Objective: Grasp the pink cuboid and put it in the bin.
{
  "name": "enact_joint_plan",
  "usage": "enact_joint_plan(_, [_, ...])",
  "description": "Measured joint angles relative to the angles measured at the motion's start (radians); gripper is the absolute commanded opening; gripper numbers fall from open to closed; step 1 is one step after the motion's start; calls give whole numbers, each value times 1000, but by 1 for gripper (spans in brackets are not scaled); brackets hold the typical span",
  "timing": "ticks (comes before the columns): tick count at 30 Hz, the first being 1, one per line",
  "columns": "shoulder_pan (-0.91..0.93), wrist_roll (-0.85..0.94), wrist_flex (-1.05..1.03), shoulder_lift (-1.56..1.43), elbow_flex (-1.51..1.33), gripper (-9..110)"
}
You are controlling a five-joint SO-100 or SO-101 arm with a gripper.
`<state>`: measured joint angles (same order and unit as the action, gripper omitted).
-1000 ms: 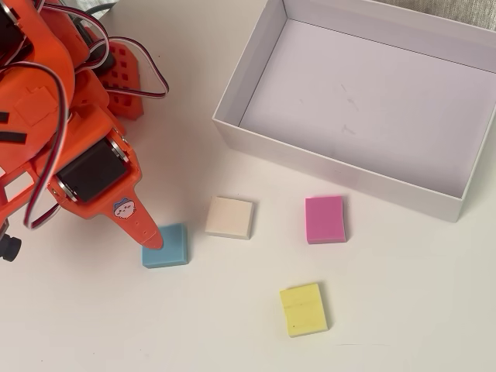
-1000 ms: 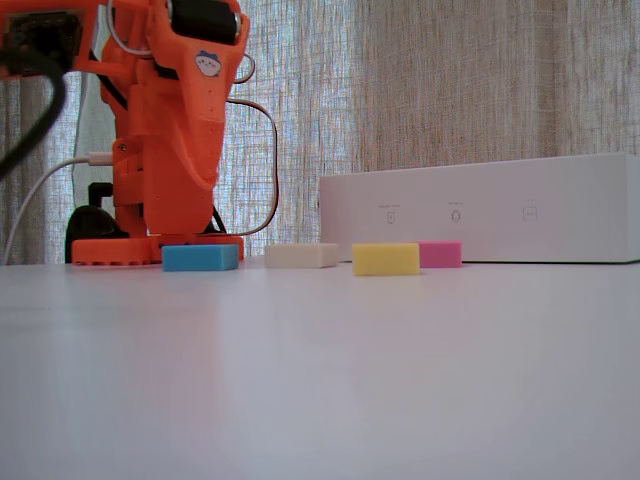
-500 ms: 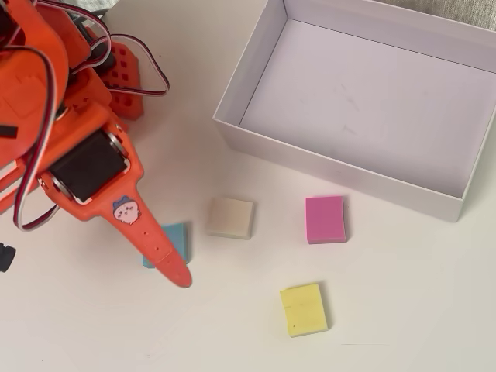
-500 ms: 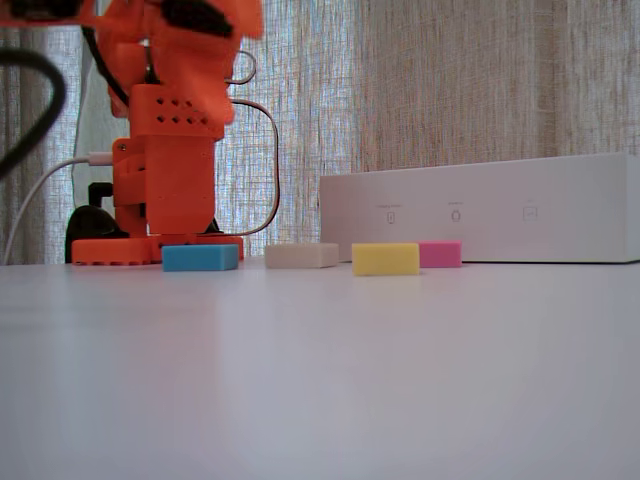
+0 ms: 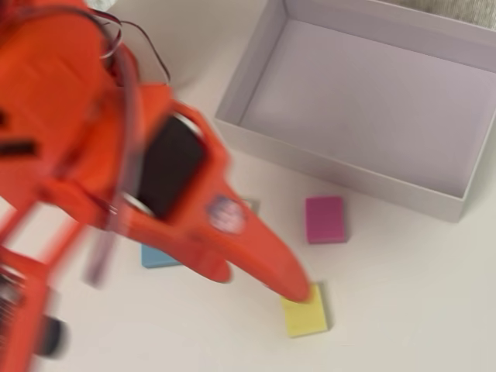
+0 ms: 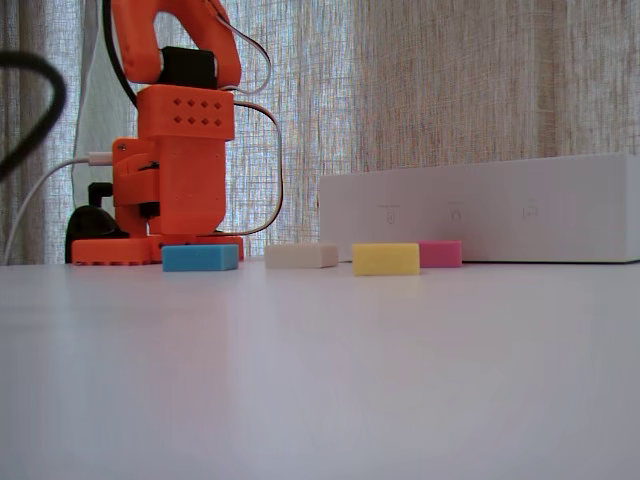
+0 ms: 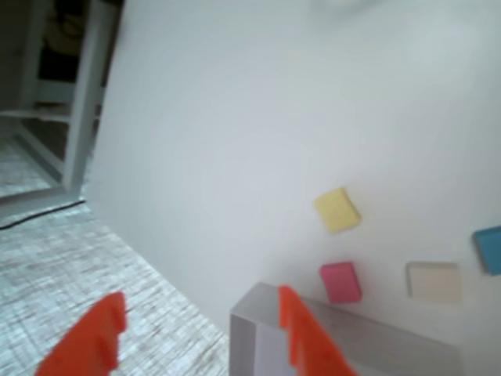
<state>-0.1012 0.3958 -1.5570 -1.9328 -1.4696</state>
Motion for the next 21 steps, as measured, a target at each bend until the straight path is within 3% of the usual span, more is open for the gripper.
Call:
enact_joint_plan(8, [-69, 92, -184, 224, 106, 32])
enact_joint_plan(21, [-124, 178, -175, 299, -72, 31])
